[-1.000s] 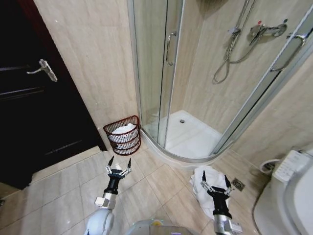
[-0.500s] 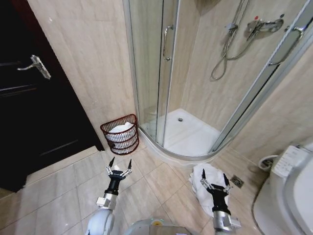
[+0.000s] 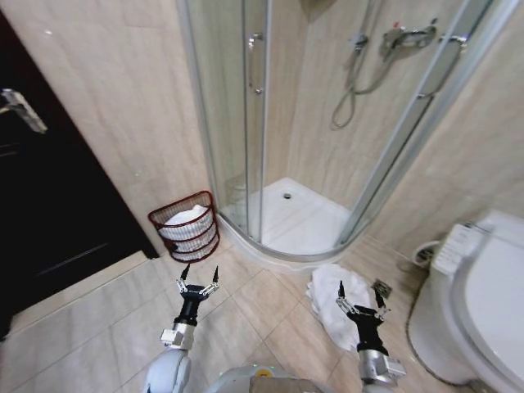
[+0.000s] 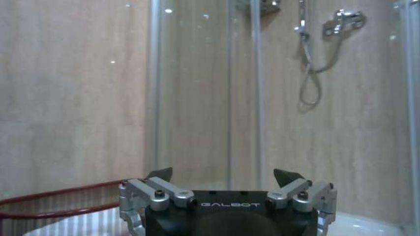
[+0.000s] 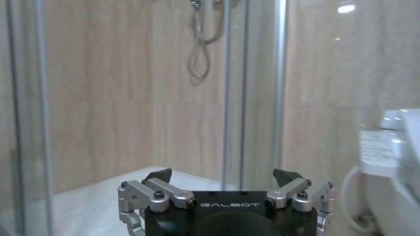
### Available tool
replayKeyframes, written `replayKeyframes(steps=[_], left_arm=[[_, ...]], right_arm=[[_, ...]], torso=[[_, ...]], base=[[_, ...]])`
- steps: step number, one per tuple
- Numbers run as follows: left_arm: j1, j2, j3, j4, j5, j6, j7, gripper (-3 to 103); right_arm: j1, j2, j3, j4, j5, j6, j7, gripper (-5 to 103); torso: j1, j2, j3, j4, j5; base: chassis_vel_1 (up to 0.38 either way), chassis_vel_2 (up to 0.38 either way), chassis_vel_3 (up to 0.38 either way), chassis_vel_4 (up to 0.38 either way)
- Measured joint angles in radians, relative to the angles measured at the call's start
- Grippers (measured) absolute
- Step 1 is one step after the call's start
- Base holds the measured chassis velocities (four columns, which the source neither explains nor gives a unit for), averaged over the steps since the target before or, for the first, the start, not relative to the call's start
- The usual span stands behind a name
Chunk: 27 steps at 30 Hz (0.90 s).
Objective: Discard the used towel into the hamper.
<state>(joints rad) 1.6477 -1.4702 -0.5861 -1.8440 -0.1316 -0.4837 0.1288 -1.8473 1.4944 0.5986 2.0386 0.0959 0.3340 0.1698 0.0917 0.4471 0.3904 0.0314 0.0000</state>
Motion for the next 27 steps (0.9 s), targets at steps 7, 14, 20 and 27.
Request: replayKeyframes(steps=[7,14,20,27], left_arm=[[-0.005,0.003,0.005,-0.006,-0.002,0.0,0.0,100],[-0.007,0.004,0.013,-0.013,-0.007,-0.002,0.001,100],[-0.023,0.012,0.022,0.012,-0.015,-0.012,0.005,100],[-0.036,0.018,0.03,0.023,-0.023,-0.013,0.007,100]], right_arm=[[-0.007,0.007,-0.003,-0.004,-0.009,0.016,0.004,100],[-0.021,0.014,-0.006,-0.001,-0.03,0.029,0.01,100],[-0.037,0.028,-0.017,0.004,-0.06,0.031,0.022,100],[-0.042,0.04,-0.018,0.004,-0.082,0.031,0.028,100]], torso=[[-0.012,-0.032,-0.019,0.0001,0.0],[-0.024,-0.059,-0.035,0.0003,0.0],[-0.033,-0.083,-0.051,0.0001,-0.0001],[-0.042,-0.112,-0.07,0.0002,-0.0001]], base=[[-0.086,-0.079,-0.083,-0.081],[-0.067,-0.072,-0.07,-0.071],[-0.095,-0.08,-0.072,-0.079],[-0.082,-0.083,-0.081,-0.084]])
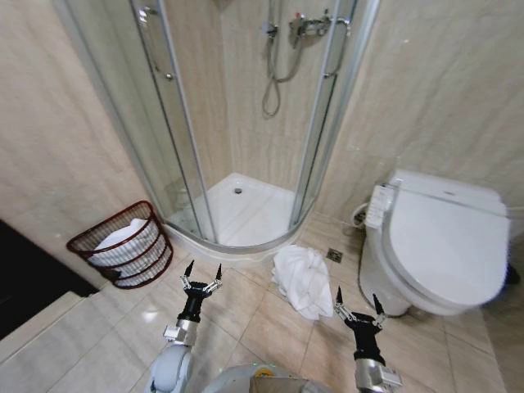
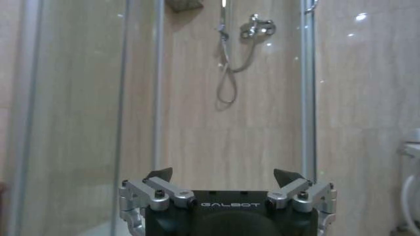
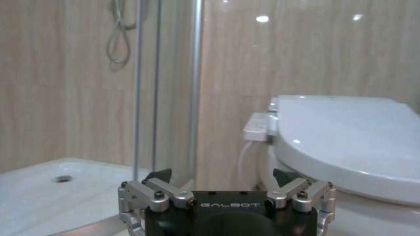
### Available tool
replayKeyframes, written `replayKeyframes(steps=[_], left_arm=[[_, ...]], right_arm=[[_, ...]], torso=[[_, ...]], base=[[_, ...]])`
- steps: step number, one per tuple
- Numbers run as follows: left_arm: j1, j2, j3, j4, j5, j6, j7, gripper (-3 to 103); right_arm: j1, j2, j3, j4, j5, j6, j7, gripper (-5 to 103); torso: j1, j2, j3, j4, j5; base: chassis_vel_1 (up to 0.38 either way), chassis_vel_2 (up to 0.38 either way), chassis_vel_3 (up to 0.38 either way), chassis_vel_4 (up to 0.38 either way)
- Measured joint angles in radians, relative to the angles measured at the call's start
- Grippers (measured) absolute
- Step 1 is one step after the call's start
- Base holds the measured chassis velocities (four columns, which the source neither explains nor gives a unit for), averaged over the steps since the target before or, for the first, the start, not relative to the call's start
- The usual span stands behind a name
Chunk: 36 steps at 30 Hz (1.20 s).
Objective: Discard the used towel into the hamper.
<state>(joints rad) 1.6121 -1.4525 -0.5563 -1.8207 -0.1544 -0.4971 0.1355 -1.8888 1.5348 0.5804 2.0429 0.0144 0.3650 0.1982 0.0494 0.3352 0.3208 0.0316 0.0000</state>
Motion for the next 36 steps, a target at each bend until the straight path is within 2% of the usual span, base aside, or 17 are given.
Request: replayKeyframes(steps=[6,20,36], left_arm=[[-0.008,0.006,-0.003,0.0,-0.024,-0.011,0.001,100],[0.007,0.006,0.0,-0.009,-0.021,-0.016,0.025,100],[0.012,0.003,0.001,-0.021,-0.006,-0.014,0.025,100]], right_arm=[[-0.002,0.0,-0.001,-0.001,-0.011,-0.002,0.004,100],[-0.017,-0.004,-0.001,-0.003,-0.008,0.014,0.016,100],[-0.028,-0.004,-0.009,0.006,0.0,0.02,0.033,100]], torso=[[-0.006,-0.015,-0.009,-0.0002,0.0],[-0.008,-0.018,-0.01,0.0,0.0001],[-0.035,-0.088,-0.053,0.0,0.0001]], base=[[-0.041,-0.032,-0.049,-0.049],[0.0,0.0,0.0,0.0],[0.0,0.0,0.0,0.0]])
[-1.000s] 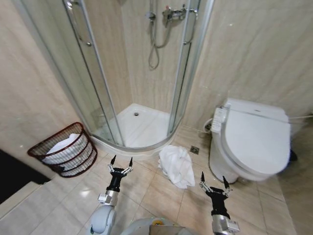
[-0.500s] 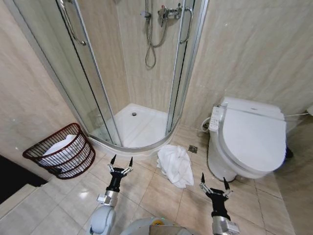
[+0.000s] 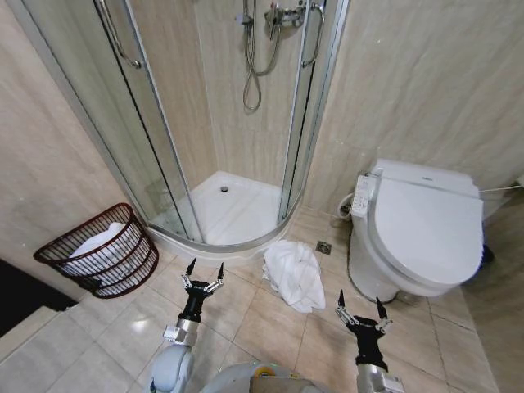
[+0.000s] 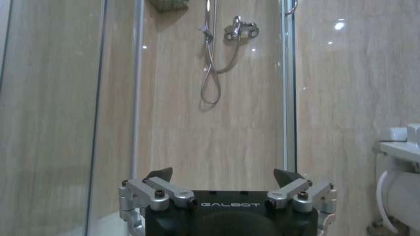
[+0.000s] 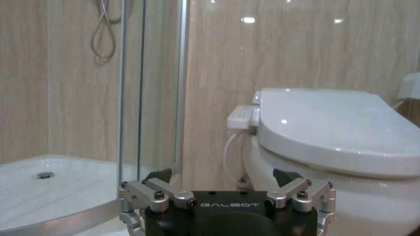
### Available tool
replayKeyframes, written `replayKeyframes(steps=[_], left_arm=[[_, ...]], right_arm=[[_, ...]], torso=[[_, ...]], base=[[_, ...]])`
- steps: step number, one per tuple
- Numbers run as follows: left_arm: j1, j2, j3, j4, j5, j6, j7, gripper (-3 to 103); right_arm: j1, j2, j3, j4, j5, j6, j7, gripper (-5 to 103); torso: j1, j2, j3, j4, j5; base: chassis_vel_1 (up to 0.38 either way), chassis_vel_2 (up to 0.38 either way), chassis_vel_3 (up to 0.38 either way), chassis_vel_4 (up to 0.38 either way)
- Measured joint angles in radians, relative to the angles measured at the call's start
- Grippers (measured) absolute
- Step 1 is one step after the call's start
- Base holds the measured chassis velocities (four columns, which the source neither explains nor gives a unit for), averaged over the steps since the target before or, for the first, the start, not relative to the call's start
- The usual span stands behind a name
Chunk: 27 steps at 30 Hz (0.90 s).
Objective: Discard the used towel into the hamper.
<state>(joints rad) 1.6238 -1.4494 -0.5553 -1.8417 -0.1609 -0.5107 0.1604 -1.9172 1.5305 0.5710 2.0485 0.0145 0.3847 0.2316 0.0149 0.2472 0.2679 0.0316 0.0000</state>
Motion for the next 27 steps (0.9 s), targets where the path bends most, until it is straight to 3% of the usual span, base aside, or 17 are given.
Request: replayKeyframes(steps=[19,27], left_arm=[[-0.002,0.001,-0.002,0.001,0.001,0.002,0.001,100],[-0.001,0.0,-0.003,0.001,0.002,0.002,0.003,100]], right_arm=[[0.007,-0.001,-0.004,0.003,0.006,-0.016,0.013,100],[0.006,-0.001,-0.004,-0.003,0.004,-0.006,0.013,100]], torso=[[-0.014,-0.074,-0.055,0.0,-0.0001],[-0.015,-0.078,-0.06,0.0,0.0]], base=[[0.0,0.0,0.0,0.0],[0.0,0.0,0.0,0.0]])
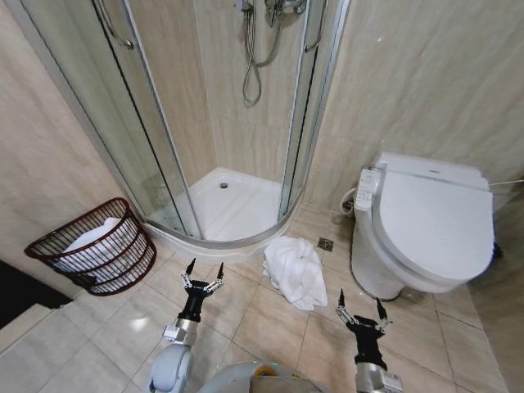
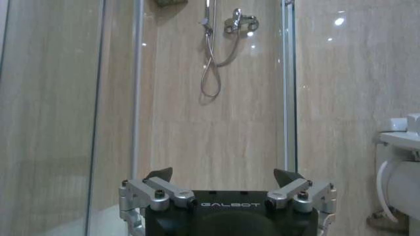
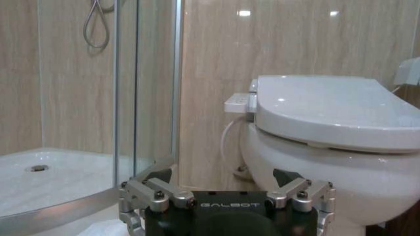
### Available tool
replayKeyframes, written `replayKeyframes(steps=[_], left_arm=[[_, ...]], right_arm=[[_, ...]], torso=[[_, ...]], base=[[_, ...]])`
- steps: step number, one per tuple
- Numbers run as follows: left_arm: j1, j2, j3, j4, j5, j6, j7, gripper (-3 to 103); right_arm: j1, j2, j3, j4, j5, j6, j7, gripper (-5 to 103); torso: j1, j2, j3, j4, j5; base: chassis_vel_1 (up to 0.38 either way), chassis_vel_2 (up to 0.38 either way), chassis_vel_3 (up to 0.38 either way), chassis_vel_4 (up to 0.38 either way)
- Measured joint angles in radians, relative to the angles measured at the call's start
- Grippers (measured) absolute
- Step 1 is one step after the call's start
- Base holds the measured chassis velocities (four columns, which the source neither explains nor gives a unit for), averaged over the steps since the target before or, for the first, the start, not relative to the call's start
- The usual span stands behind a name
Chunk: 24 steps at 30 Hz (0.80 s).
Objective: Discard the used towel into the hamper.
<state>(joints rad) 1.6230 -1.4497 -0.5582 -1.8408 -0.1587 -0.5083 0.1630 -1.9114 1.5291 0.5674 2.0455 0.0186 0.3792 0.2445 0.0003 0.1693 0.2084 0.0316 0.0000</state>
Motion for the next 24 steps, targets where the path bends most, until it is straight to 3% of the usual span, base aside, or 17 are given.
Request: replayKeyframes(steps=[24], left_arm=[[-0.002,0.001,-0.001,0.008,-0.005,-0.012,-0.003,100]], right_arm=[[0.005,-0.001,0.008,-0.02,0.002,0.037,-0.002,100]], torso=[[0.0,0.008,0.005,0.0,0.0001]], base=[[-0.016,0.018,0.02,-0.016]])
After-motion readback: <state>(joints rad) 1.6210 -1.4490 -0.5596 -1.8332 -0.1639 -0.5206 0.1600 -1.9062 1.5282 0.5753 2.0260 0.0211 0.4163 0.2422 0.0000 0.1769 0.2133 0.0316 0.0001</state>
